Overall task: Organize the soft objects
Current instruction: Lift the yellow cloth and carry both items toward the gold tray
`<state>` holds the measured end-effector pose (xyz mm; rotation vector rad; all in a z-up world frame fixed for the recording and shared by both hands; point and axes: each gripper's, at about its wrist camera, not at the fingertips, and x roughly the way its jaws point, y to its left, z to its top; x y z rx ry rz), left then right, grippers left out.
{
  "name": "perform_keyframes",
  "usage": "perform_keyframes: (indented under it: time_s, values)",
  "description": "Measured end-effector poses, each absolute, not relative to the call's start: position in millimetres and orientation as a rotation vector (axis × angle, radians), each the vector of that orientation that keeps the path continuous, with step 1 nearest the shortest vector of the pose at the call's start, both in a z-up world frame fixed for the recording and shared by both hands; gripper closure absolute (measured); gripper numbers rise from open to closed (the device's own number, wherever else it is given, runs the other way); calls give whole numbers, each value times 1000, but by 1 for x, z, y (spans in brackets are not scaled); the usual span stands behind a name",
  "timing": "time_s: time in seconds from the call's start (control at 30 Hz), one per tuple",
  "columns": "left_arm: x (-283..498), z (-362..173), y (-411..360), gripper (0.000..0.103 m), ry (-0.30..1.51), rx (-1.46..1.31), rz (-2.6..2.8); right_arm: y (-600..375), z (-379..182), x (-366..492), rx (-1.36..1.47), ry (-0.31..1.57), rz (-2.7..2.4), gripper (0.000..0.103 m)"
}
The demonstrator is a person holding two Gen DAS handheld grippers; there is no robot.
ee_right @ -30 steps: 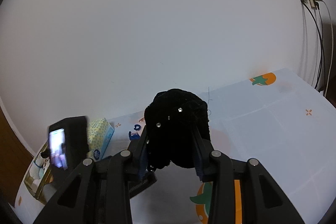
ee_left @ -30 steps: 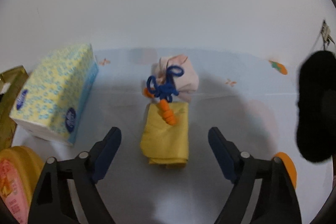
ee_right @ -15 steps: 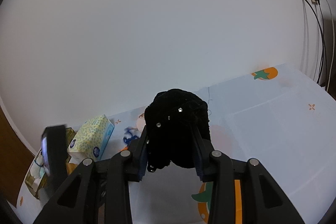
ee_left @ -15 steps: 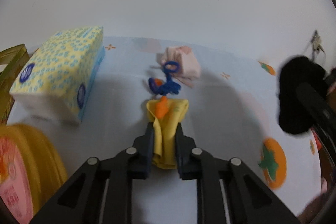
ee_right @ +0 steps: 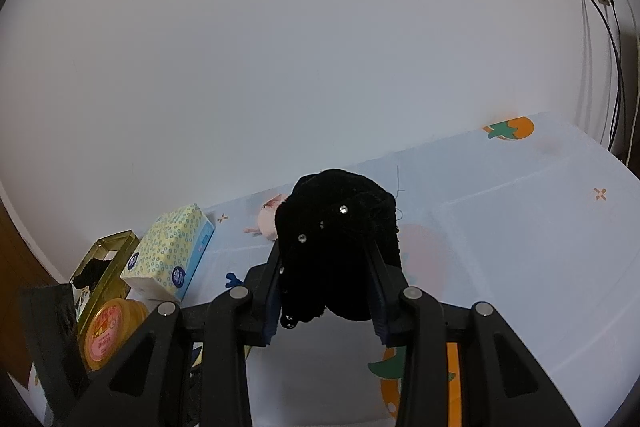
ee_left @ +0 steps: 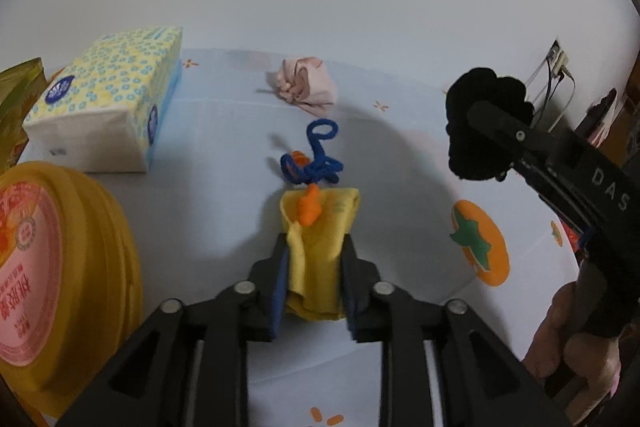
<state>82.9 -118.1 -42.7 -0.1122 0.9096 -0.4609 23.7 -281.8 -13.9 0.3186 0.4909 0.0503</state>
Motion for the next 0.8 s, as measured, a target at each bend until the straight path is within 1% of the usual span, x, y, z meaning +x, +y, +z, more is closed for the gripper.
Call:
perform_keyframes:
  time_s: [0.13,0.23,0.3,0.4,0.6,0.73,0.8]
  values:
    - [82,-46,-126,74,901,-67,-447,-282,-14,24,328,496,54,63]
    - [80,-46,-127,74,898,-50,-441,-281,-15,26,329,506,69,63]
    - [81,-47,-126,89,901,-56,-450,-278,-15,26,320,507,74,63]
    - [75,-45,-125,90,900,-51,-467,-277,-14,25,310,501,73,63]
    - [52,-20,-129,90,910,-68,-669,-282,-13,24,328,489,65,63]
    - [45,-2,-116,90,815,-141,-743,-284,-12,23,334,483,62,63]
    - [48,-2,-114,90,804,-136,-705,-283,-12,23,330,480,60,63]
